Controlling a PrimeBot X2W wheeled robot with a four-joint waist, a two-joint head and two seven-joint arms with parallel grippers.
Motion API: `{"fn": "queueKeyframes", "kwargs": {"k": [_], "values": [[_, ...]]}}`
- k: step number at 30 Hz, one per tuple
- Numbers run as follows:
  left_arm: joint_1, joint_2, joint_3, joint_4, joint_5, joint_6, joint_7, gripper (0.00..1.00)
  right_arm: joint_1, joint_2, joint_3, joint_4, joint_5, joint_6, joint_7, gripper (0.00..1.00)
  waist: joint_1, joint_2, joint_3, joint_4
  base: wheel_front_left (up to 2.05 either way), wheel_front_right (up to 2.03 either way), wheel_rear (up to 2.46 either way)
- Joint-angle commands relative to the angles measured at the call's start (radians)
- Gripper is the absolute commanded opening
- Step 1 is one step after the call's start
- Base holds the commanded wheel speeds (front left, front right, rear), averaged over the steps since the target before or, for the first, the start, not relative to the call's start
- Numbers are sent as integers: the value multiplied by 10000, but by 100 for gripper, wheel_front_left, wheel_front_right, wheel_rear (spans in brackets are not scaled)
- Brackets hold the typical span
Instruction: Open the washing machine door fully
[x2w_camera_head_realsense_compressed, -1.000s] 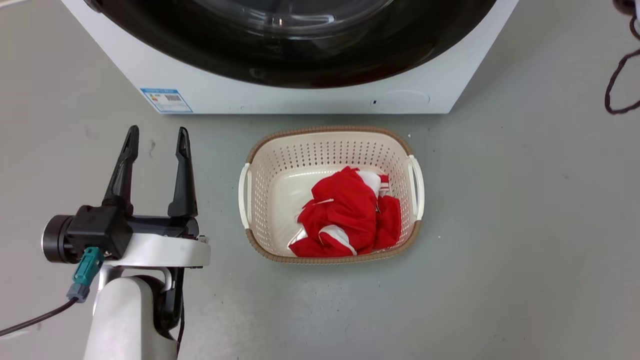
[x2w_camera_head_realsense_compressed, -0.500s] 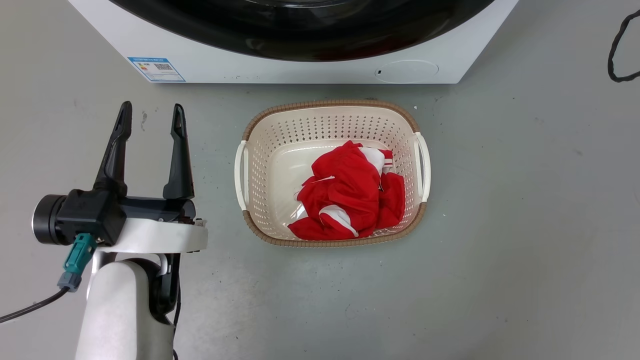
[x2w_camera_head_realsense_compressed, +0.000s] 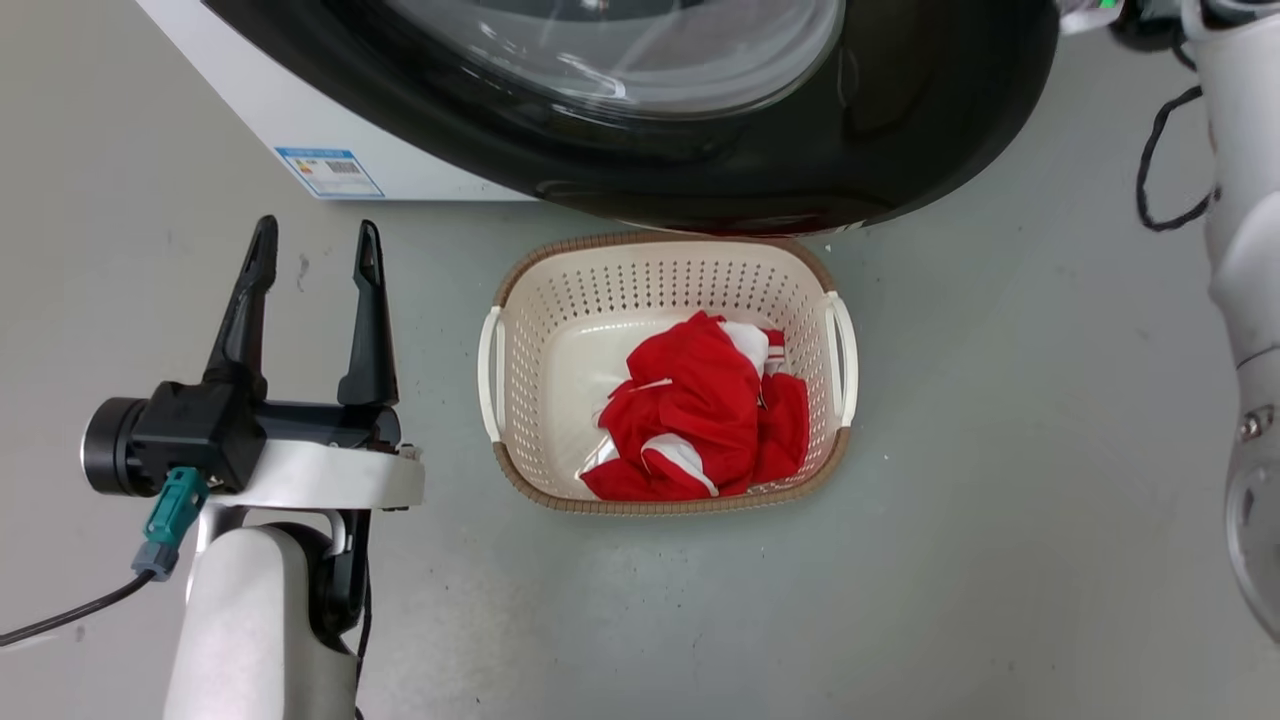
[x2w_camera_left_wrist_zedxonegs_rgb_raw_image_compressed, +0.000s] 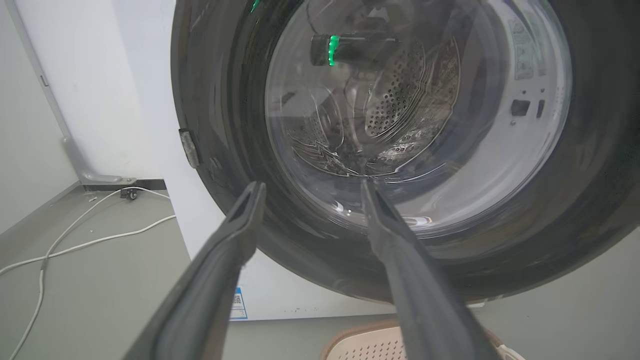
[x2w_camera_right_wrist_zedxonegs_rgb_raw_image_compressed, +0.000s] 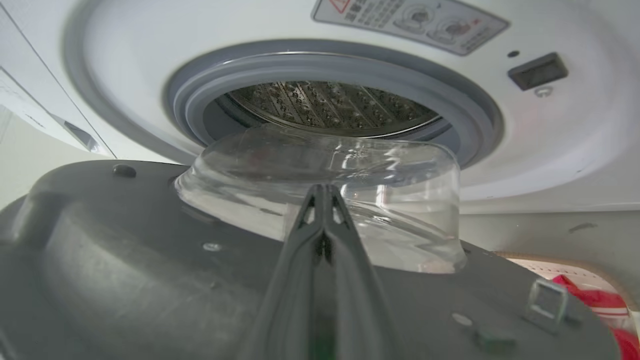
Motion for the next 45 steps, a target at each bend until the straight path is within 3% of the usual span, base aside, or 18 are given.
{"fn": "queueKeyframes", "kwargs": {"k": [1,14,22,25,30,31,35,45], "values": [[172,-8,-34,33,13,-7,-27,100,265,88,-4,-103,92,-2,247,0,-1,0,-145,3,0,0,0],[1024,-67,-224,505,53,-11,-27,100,2197,86,-196,-1178,1037,-2,3504,0,-1,0,-1719,120,0,0,0],[1787,-93,-371,673,-84,147,-27,100,3838,402,941,-2414,1370,-2,4383,0,-1,0,-2686,60,0,0,0],[2036,-98,-547,761,-240,224,-27,100,4420,425,1683,-2897,2076,-2,4531,0,-1,0,-2966,119,0,0,0],[2342,-90,-968,880,-496,392,-27,100,5313,435,3152,-3647,3438,-2,4010,0,-1,0,-3416,266,0,0,0],[2542,-93,-1138,911,-590,520,-27,100,5895,428,4417,-4127,4281,-2,3204,0,-1,0,-3685,374,0,0,0],[2695,-92,-1215,897,-639,599,-27,100,6309,441,5704,-4476,5018,-2,2296,0,-1,0,-3825,475,0,0,0],[2845,-95,-1151,877,-675,666,-27,100,6497,413,7206,-4686,6205,-2,-218,0,-1,0,-3892,489,0,0,0]]}}
